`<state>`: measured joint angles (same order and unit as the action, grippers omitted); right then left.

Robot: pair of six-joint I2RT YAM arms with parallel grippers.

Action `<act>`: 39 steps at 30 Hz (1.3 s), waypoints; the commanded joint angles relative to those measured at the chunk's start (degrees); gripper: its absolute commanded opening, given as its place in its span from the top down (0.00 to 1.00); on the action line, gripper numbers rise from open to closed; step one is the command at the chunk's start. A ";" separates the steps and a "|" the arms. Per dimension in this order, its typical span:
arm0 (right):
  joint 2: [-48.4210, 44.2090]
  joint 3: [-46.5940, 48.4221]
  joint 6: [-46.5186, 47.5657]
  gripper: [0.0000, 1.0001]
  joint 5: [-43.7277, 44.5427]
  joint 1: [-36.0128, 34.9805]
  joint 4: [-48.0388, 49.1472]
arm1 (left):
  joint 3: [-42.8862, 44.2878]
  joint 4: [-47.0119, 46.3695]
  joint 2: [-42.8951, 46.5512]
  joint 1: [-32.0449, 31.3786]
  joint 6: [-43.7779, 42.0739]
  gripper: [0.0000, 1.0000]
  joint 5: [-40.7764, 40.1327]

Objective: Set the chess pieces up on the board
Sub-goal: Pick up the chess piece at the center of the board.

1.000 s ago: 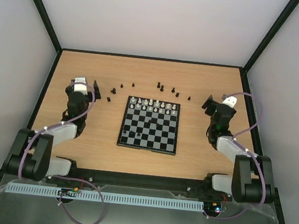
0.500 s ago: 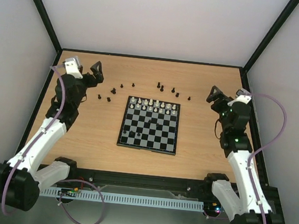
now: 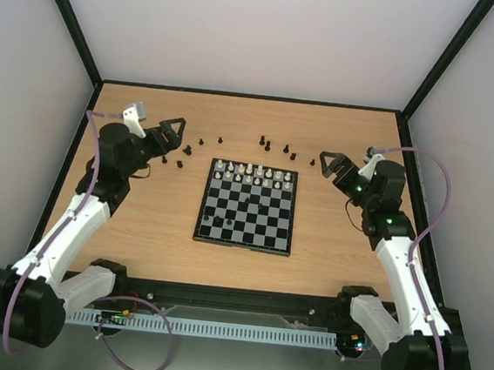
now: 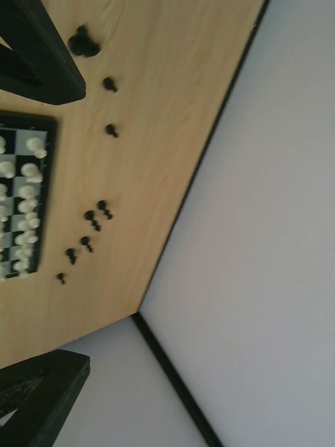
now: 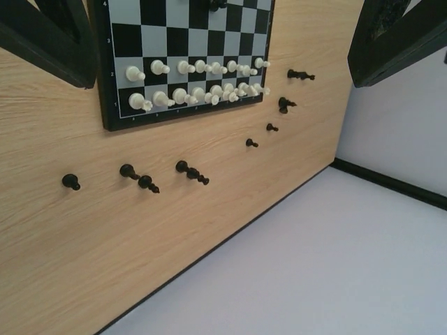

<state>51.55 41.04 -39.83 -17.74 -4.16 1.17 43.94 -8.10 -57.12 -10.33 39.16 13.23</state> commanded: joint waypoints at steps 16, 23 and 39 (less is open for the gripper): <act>26.78 20.28 11.67 0.04 33.81 -20.88 -22.44 | 9.29 23.77 -8.39 -16.62 -8.43 0.00 -13.23; 38.33 26.20 12.60 0.11 36.92 -19.12 -22.85 | 5.38 22.58 -4.87 -15.69 -4.37 0.01 -22.40; 59.30 44.52 14.11 0.56 34.94 -11.48 -26.21 | 2.19 16.96 -13.13 -13.20 -5.32 0.00 -19.41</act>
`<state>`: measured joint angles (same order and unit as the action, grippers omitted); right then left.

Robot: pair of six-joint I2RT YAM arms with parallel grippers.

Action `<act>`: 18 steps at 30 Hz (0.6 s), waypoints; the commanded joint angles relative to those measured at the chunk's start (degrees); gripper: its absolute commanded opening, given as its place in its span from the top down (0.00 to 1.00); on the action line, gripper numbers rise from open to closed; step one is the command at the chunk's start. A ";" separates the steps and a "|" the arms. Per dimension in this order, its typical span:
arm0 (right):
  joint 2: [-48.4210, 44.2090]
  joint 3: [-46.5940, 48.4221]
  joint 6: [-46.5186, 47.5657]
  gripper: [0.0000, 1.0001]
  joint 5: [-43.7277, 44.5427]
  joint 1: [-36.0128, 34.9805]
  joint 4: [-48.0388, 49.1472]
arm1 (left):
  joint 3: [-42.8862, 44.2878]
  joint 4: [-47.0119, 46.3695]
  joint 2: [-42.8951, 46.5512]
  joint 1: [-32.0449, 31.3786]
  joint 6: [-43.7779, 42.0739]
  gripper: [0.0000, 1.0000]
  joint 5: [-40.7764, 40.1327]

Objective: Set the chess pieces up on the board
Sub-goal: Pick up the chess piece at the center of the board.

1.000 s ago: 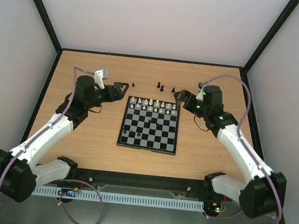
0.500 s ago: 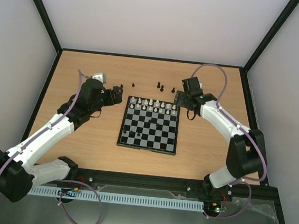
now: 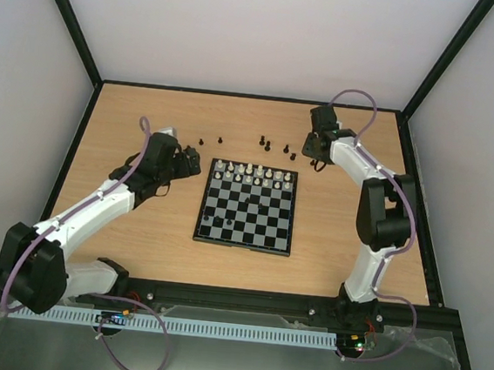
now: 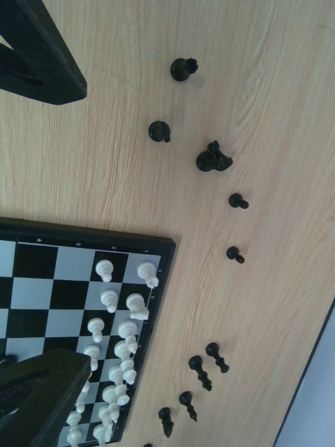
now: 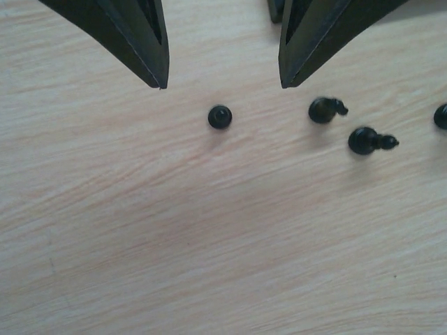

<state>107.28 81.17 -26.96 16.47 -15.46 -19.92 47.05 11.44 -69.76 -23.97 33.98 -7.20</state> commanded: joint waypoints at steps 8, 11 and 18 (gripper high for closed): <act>9.36 8.25 1.29 0.58 0.45 0.18 -6.31 | -1.64 -4.09 -1.60 0.59 -0.22 0.01 2.01; 10.57 8.83 1.30 0.59 0.16 0.52 -6.31 | -2.02 -4.40 -1.78 0.59 -0.21 0.00 2.10; 13.10 9.27 1.33 0.69 -1.00 1.12 -6.09 | -2.00 -4.50 -2.04 0.59 -0.23 0.01 2.19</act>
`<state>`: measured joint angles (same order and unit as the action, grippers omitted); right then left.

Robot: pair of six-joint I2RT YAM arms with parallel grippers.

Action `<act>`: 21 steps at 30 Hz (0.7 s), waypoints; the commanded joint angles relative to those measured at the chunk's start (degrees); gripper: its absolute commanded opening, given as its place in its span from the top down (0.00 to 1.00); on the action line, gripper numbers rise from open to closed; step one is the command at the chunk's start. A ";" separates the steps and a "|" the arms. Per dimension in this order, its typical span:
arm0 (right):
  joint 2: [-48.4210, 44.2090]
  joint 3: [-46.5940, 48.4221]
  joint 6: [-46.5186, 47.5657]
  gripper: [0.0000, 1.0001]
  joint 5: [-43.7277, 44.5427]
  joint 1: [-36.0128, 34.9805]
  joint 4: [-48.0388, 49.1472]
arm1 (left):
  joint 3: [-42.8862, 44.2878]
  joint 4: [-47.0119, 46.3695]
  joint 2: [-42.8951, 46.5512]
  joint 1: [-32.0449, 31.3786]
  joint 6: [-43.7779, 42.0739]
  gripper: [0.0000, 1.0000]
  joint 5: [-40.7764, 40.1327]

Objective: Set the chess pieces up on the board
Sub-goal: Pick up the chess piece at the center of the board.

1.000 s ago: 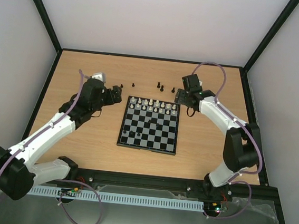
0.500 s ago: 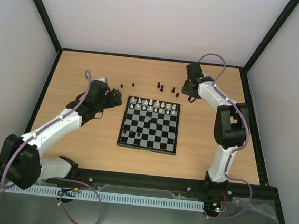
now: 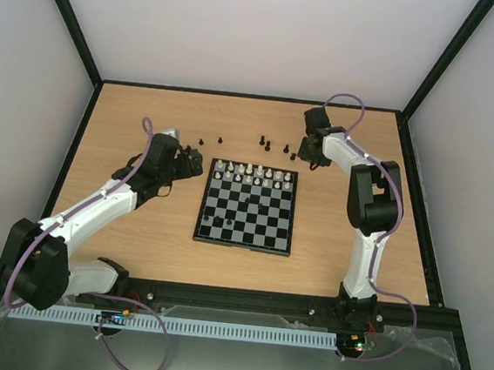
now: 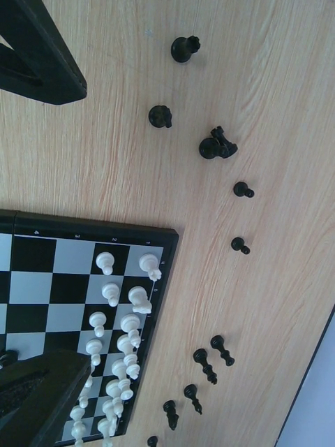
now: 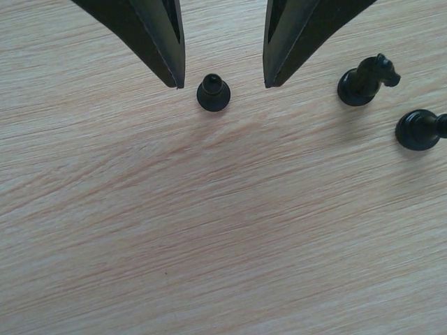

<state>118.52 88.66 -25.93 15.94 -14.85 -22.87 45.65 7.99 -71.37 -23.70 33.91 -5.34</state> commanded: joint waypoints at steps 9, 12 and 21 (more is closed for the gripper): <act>3.61 1.73 0.36 0.77 -1.61 1.40 -2.47 | -0.83 -1.22 -0.57 0.32 -0.17 0.00 0.01; 4.14 3.17 0.43 0.79 -1.52 1.61 -2.41 | -0.83 -1.31 -0.70 0.32 -0.16 0.01 -0.02; 4.60 3.99 0.80 0.84 -0.91 2.02 -2.22 | -1.04 -1.74 -1.04 0.32 -0.23 0.00 0.14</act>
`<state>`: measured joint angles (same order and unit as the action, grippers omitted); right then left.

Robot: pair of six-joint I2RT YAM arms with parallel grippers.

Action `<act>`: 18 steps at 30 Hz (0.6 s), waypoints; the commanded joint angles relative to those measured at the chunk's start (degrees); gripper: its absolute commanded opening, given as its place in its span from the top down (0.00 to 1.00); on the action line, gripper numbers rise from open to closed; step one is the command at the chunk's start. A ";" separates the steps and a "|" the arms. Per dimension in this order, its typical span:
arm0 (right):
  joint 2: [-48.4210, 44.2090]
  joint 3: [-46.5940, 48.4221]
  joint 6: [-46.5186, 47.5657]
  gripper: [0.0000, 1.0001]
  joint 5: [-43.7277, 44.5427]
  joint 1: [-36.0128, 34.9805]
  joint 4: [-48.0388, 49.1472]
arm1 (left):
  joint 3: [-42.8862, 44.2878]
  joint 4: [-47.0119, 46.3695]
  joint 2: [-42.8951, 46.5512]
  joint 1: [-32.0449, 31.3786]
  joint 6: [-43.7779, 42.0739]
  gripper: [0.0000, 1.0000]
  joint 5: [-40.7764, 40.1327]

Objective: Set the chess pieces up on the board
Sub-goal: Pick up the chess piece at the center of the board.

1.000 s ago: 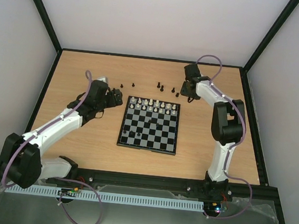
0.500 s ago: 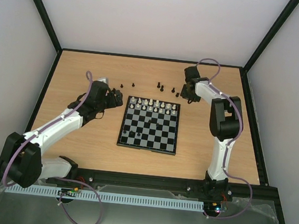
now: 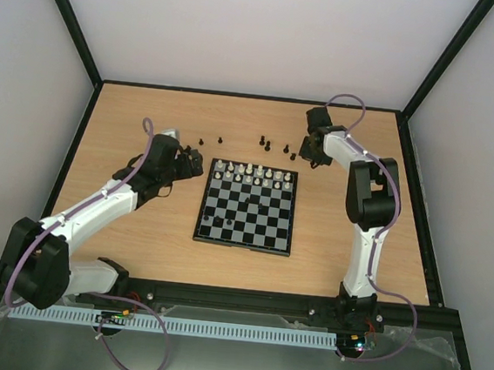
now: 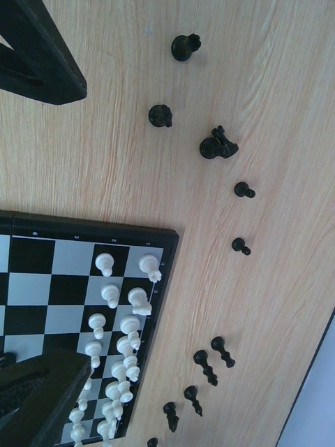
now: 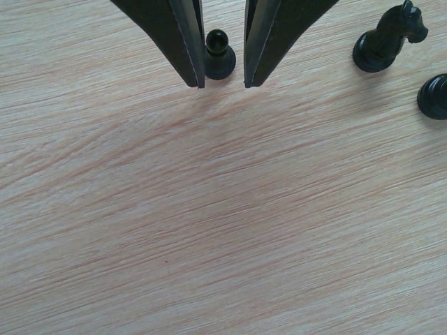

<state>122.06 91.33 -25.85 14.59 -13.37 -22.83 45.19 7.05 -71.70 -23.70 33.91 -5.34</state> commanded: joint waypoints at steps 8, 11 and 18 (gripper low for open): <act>1.51 0.67 0.44 0.84 -0.31 0.68 -2.21 | -0.84 -1.12 -0.86 0.32 -0.20 0.00 0.60; 1.56 0.40 0.36 0.84 -1.05 0.69 -2.00 | -0.87 -1.15 -1.14 0.32 -0.24 0.01 0.60; 1.24 -0.37 0.27 0.85 -1.85 0.59 -1.43 | -1.37 -1.43 -1.61 0.32 0.02 0.01 0.43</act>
<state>122.32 91.35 -25.80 13.37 -12.97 -22.83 44.91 6.70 -72.49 -23.70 33.93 -4.93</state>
